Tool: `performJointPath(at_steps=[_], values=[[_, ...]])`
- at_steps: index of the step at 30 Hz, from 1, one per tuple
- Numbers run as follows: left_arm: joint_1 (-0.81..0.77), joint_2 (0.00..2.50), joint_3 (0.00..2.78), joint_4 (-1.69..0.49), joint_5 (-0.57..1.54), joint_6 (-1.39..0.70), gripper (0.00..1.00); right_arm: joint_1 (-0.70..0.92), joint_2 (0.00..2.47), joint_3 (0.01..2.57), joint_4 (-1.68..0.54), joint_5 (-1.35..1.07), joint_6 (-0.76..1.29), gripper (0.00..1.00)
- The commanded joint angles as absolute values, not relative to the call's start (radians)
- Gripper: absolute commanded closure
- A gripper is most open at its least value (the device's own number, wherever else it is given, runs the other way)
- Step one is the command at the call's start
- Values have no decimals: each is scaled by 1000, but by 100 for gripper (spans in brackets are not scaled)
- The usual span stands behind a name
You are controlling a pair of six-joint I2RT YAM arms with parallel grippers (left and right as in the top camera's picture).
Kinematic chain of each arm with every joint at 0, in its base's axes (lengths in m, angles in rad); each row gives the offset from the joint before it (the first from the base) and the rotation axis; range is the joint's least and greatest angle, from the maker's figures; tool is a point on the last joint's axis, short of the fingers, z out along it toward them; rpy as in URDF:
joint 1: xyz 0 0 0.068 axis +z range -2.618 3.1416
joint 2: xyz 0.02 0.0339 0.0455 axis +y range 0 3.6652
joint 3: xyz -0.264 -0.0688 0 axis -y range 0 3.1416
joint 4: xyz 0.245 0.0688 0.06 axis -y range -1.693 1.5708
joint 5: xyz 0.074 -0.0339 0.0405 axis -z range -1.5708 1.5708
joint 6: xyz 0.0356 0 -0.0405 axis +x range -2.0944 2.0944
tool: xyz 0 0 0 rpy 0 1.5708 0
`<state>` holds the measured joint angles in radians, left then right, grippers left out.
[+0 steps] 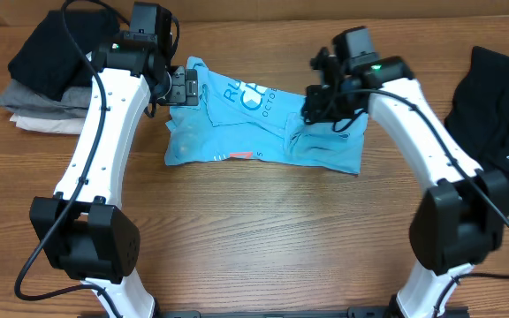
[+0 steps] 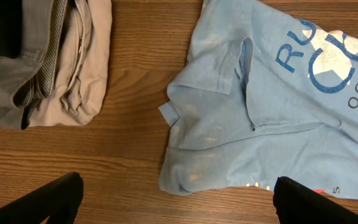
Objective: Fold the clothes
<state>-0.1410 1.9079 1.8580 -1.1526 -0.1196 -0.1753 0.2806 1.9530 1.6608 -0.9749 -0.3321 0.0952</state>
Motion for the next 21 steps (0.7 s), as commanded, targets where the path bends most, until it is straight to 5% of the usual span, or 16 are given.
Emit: performJointPath(at_steps=[1, 8, 15, 21], values=[[-129, 1897, 1874, -1152, -112, -153, 0, 315, 2003, 1675, -941, -319, 134, 82], [-128, 1897, 1874, -1152, -112, -153, 0, 348, 2031, 1686, -909, -323, 169, 67], [-128, 1897, 1874, -1150, -112, -153, 0, 219, 2008, 1802, -1122, -323, 274, 48], [-125, 1897, 1874, -1150, -112, -153, 0, 93, 2000, 1785, -1233, -289, 311, 42]])
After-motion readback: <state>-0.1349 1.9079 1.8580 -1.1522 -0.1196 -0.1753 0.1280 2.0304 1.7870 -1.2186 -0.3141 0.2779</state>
